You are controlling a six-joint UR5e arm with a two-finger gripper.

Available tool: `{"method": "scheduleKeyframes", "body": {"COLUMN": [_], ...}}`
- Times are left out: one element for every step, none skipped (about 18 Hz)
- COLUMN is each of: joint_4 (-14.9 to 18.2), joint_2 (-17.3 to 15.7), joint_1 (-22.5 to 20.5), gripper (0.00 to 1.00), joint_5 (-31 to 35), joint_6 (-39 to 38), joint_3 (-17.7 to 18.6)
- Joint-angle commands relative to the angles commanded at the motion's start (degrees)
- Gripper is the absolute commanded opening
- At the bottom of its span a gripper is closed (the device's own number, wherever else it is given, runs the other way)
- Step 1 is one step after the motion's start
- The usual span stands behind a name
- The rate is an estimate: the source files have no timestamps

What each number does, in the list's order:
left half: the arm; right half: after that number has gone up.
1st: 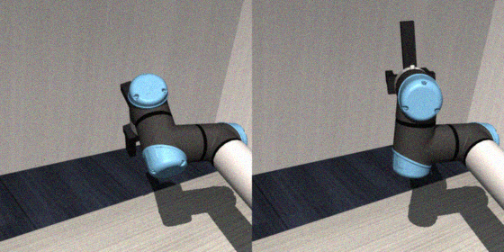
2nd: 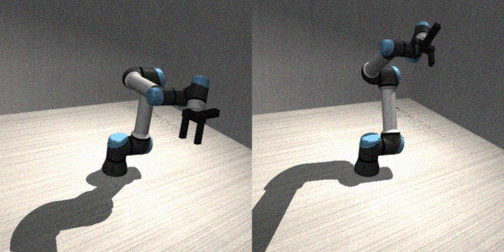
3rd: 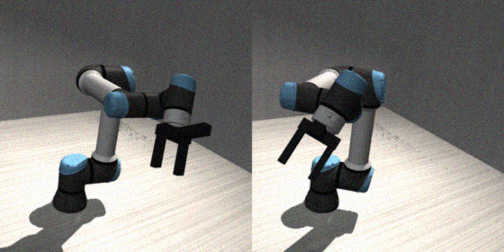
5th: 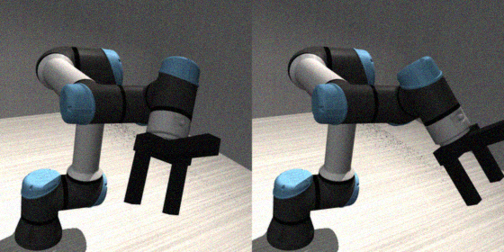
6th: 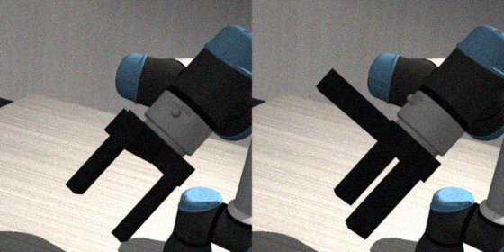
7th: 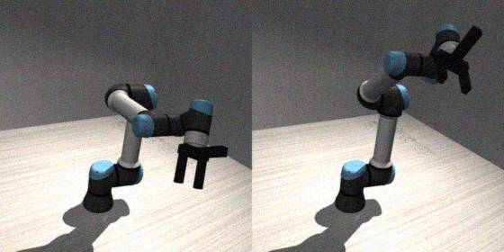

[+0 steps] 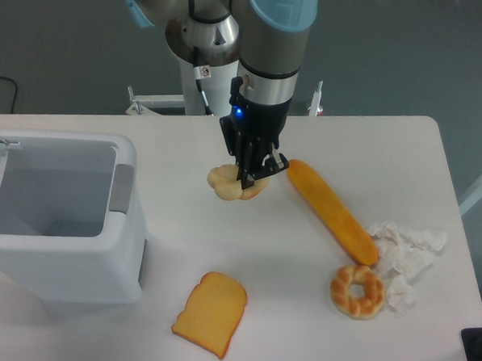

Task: Place the round bread in the trash can
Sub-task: 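Lower the gripper around the round bread bun and close on it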

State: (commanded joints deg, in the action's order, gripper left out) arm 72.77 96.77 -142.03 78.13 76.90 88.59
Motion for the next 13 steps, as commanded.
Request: {"method": "scheduleKeyframes", "body": {"joint_4": [0.0,0.0,0.0,0.0,0.09,0.0,0.0,0.0,0.0,0.0,0.0,0.0,0.0], "joint_2": [0.0,0.0,0.0,0.0,0.0,0.0,0.0,0.0,0.0,0.0,0.0,0.09,0.09], "joint_1": [0.09,0.0,-0.09,-0.09,-0.17,-0.18,-0.18,-0.18,-0.18,-0.18,-0.09,0.0,0.0], "gripper": [0.0,0.0,0.0,0.0,0.0,0.0,0.0,0.0,0.0,0.0,0.0,0.0,0.0], "joint_5": [0.0,0.0,0.0,0.0,0.0,0.0,-0.09,-0.09,-0.44,-0.79,-1.05,-1.05,-1.05], "joint_6": [-0.09,-0.09,-0.09,-0.09,-0.09,-0.61,-1.66,-2.45,-2.63,-2.81,-2.9,-2.99,-3.08], "joint_3": [0.09,0.0,0.0,-0.09,-0.09,-0.09,-0.09,-0.17,-0.44,-0.61,-0.96,-1.23,-1.4]}}
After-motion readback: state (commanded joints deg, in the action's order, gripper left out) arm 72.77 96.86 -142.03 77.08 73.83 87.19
